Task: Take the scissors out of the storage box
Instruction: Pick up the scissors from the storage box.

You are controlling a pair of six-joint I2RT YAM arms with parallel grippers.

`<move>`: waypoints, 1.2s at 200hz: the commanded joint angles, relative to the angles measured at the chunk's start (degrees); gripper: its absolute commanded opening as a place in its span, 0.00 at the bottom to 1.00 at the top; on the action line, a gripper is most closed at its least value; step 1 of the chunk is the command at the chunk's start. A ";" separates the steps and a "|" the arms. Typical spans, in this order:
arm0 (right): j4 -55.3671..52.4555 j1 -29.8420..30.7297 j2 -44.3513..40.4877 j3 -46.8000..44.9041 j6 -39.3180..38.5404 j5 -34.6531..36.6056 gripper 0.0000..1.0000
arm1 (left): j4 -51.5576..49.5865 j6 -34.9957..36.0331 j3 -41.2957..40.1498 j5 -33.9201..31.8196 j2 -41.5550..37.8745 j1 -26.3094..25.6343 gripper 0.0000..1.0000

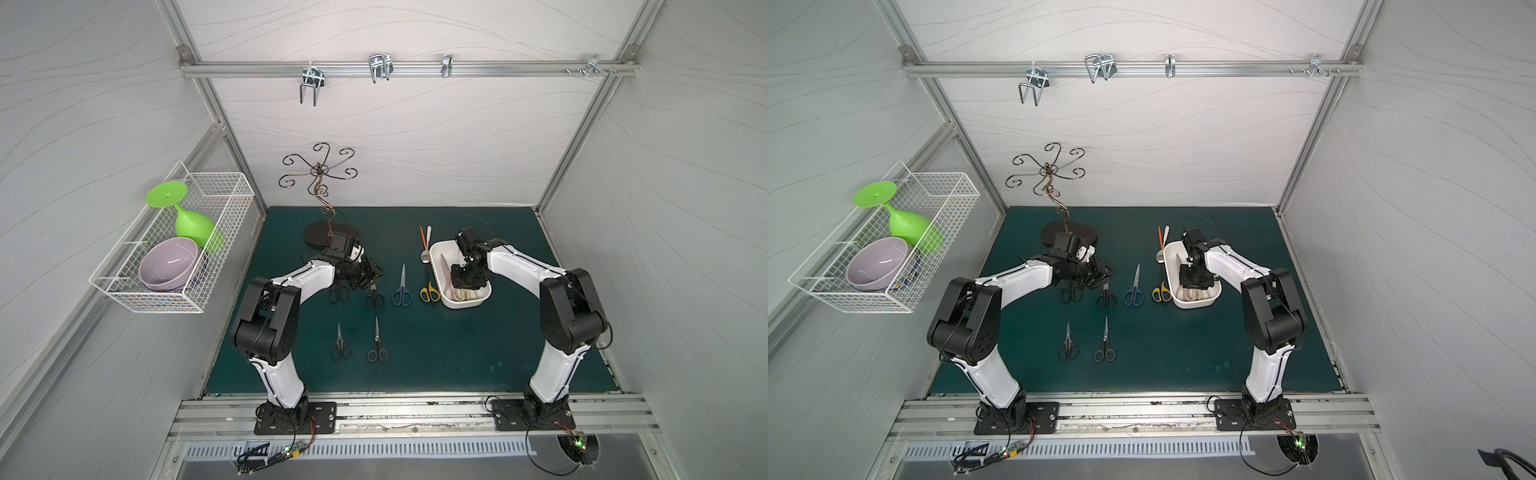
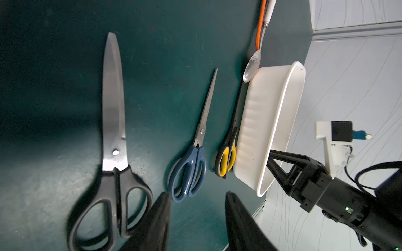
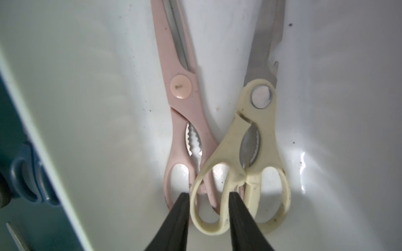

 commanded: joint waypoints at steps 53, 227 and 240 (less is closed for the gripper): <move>3.66 0.69 2.16 -0.28 2.80 -2.27 0.35 | 0.28 0.44 0.47 0.85 -0.05 0.50 0.45; 1.01 1.33 0.76 1.38 3.73 3.12 0.10 | -1.06 1.32 -1.05 1.48 -3.22 2.06 0.45; 1.07 1.14 0.50 1.39 3.13 3.57 0.11 | -1.13 1.40 -1.23 1.42 -3.42 2.08 0.45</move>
